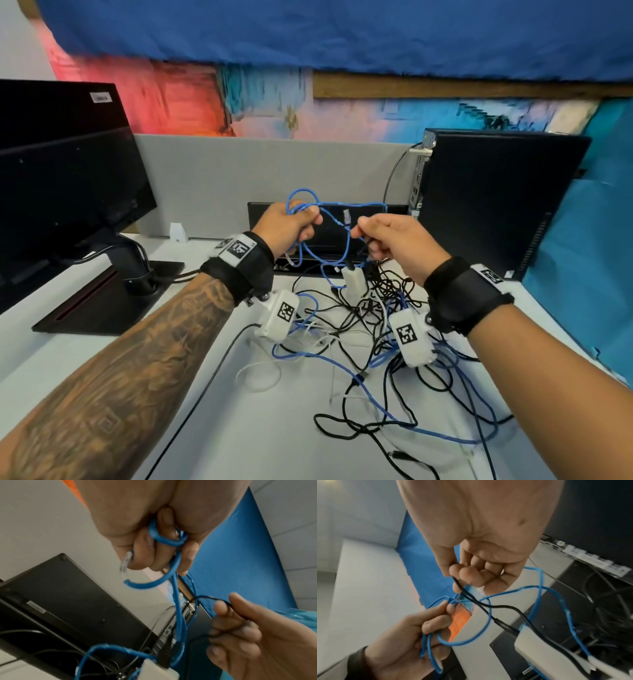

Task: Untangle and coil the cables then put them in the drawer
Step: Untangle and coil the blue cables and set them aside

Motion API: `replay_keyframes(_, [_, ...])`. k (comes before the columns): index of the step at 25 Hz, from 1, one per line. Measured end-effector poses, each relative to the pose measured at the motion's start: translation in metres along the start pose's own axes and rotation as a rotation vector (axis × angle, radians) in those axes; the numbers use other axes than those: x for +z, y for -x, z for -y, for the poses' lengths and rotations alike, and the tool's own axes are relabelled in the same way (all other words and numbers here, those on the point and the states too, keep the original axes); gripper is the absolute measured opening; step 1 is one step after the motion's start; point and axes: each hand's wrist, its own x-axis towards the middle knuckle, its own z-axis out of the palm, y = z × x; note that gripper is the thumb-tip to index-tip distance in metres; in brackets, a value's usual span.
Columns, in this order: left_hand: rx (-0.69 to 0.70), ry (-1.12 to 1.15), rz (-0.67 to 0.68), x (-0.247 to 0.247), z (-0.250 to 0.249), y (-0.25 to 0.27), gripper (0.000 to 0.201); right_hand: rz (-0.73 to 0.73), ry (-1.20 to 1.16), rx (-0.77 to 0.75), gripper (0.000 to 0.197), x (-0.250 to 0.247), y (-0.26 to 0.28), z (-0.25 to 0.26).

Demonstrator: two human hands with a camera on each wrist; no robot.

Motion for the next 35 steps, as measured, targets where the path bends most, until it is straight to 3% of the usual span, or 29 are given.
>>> replay_keyframes(5, [0.029, -0.022, -0.037, 0.017, -0.013, 0.004, 0.025, -0.066, -0.045, -0.064, 0.031, 0.005, -0.002, 0.009])
replay_keyframes(8, [-0.07, -0.12, -0.039, 0.026, -0.002, 0.004, 0.028, -0.044, -0.199, -0.101, 0.029, 0.004, -0.004, 0.012])
replay_keyframes(12, [-0.256, -0.253, 0.032, 0.034, 0.021, 0.007, 0.026, -0.079, -0.511, -0.068, 0.031, 0.0, -0.006, 0.018])
replay_keyframes(17, [-0.257, -0.625, 0.152, 0.032, 0.033, 0.007, 0.023, -0.151, -0.921, -0.067, 0.036, -0.009, -0.005, 0.02])
replay_keyframes(19, [-0.253, -0.692, 0.117, 0.026, 0.039, 0.006, 0.023, -0.183, -1.004, -0.069, 0.031, -0.019, -0.007, 0.024])
replay_keyframes(21, [-0.248, -0.461, -0.014, 0.016, 0.041, 0.001, 0.019, -0.191, -0.802, -0.029, 0.027, -0.021, -0.006, 0.021])
replay_keyframes(24, [-0.184, -0.051, -0.152, 0.003, 0.026, -0.001, 0.023, -0.071, -0.146, -0.01, 0.022, -0.001, 0.001, -0.002])
replay_keyframes(28, [-0.106, 0.013, -0.203, -0.01, 0.0, 0.002, 0.023, 0.306, 0.516, 0.007, 0.022, 0.041, 0.018, -0.03])
replay_keyframes(31, [-0.047, 0.068, -0.234, -0.017, -0.009, 0.005, 0.026, 0.685, 1.015, 0.073, 0.057, 0.065, 0.029, -0.06])
replay_keyframes(33, [0.0, 0.09, -0.248, -0.026, -0.009, 0.004, 0.027, 0.782, 1.153, 0.081, 0.064, 0.073, 0.034, -0.079])
replay_keyframes(35, [0.036, 0.132, -0.283, -0.037, -0.009, 0.002, 0.027, 0.742, 1.123, 0.145, 0.065, 0.065, 0.032, -0.087])
